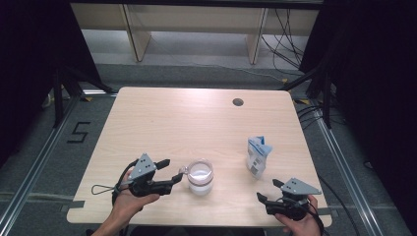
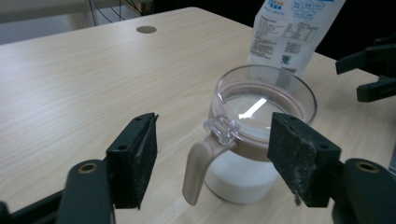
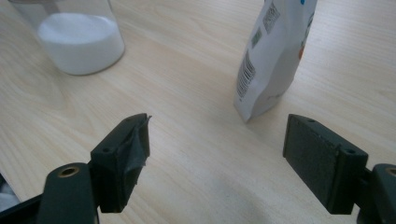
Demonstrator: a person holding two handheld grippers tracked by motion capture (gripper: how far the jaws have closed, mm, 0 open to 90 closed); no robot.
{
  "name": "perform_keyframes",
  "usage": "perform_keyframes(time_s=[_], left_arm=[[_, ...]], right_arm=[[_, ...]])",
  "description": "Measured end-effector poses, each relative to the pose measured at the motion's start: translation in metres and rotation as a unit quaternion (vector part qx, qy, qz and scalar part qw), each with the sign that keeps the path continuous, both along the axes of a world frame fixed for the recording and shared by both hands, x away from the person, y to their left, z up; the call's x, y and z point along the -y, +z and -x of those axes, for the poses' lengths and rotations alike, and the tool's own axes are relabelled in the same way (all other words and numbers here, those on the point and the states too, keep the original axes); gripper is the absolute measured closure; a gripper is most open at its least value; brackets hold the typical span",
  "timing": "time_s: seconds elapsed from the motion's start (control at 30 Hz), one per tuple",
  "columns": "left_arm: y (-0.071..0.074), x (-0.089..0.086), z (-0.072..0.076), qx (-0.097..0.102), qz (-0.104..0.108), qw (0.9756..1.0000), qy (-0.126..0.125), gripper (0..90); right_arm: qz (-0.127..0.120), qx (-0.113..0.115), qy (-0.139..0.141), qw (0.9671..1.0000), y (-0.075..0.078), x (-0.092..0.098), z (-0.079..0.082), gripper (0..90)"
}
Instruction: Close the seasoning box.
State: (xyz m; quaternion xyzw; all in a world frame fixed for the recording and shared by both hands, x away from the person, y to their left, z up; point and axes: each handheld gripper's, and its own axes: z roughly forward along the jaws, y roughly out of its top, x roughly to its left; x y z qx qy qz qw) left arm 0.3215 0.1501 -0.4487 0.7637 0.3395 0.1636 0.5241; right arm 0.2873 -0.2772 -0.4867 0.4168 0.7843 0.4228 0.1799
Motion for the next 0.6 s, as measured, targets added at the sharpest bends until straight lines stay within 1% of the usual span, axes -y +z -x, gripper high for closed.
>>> perform_keyframes(time_s=[0.03, 0.07, 0.1, 0.13, 0.17, 0.2, 0.23, 0.27, 0.3, 0.33, 0.37, 0.4, 0.43, 0.47, 0.5, 0.53, 0.57, 0.6], left_arm=[[-0.001, 0.0, 0.001, -0.001, -0.001, 1.0, 0.002, 29.7], [-0.002, 0.0, 0.002, -0.003, -0.003, 1.0, -0.001, 28.1], [-0.003, 0.0, 0.003, -0.005, -0.002, 1.0, -0.003, 27.0], [-0.004, 0.0, 0.004, -0.008, -0.003, 1.0, -0.004, 26.3], [-0.004, 0.0, 0.006, -0.009, -0.007, 0.9999, -0.003, 25.7], [-0.006, 0.0, 0.007, -0.009, -0.007, 0.9999, -0.003, 25.2], [-0.008, 0.0, 0.007, -0.01, -0.007, 0.9999, -0.008, 24.6], [-0.008, -0.001, 0.008, -0.012, -0.008, 0.9999, -0.008, 24.0], [-0.009, -0.001, 0.008, -0.013, -0.005, 0.9999, -0.006, 23.6], [-0.009, -0.002, 0.01, -0.017, -0.007, 0.9998, -0.001, 23.4], [-0.01, -0.003, 0.01, -0.014, -0.01, 0.9999, -0.004, 23.1], [-0.01, -0.003, 0.011, -0.014, -0.008, 0.9999, -0.003, 22.9], [-0.011, -0.004, 0.011, -0.014, -0.005, 0.9999, -0.005, 22.5], [-0.011, -0.004, 0.012, -0.014, -0.006, 0.9999, -0.003, 21.9], [-0.011, -0.005, 0.013, -0.012, -0.008, 0.9999, -0.001, 21.7], [-0.012, -0.005, 0.014, -0.012, -0.008, 0.9999, 0.0, 21.6], [-0.012, -0.005, 0.015, -0.01, -0.009, 0.9999, 0.004, 21.0], [-0.013, -0.005, 0.016, -0.01, -0.009, 0.9999, 0.004, 20.1]], right_arm=[[0.002, 0.011, 0.009, 0.9999, 0.0, 0.001, -0.002, 23.1], [0.002, 0.013, 0.013, 0.9998, 0.0, 0.001, -0.002, 22.0], [0.002, 0.013, 0.012, 0.9998, 0.0, 0.0, -0.002, 20.7], [-0.003, 0.003, 0.005, 1.0, 0.0, -0.001, 0.0, 19.3], [-0.002, 0.006, 0.006, 1.0, 0.0, -0.002, 0.0, 18.3], [0.001, 0.014, 0.012, 0.9998, 0.0, 0.0, -0.002, 17.8], [-0.007, 0.008, 0.004, 0.9999, 0.001, -0.002, 0.0, 16.6], [-0.009, 0.009, 0.004, 0.9999, 0.001, -0.001, 0.0, 16.0], [-0.004, 0.017, 0.012, 0.9998, 0.002, 0.0, -0.002, 16.0], [-0.003, 0.022, 0.019, 0.9996, 0.002, 0.001, -0.002, 16.0], [-0.008, 0.023, 0.022, 0.9995, 0.001, 0.001, -0.002, 15.9], [-0.01, 0.025, 0.021, 0.9994, 0.001, 0.001, -0.002, 16.0], [-0.008, 0.026, 0.02, 0.9994, 0.001, 0.001, -0.002, 16.0], [-0.009, 0.026, 0.017, 0.9995, 0.001, 0.002, -0.002, 16.0], [-0.016, 0.02, 0.012, 0.9996, 0.002, 0.0, 0.0, 15.9], [-0.018, 0.019, 0.014, 0.9996, 0.002, 0.0, 0.0, 16.0], [-0.014, 0.019, 0.013, 0.9996, 0.003, 0.0, 0.0, 16.0], [-0.015, 0.022, 0.012, 0.9996, 0.002, 0.0, 0.0, 16.0]])
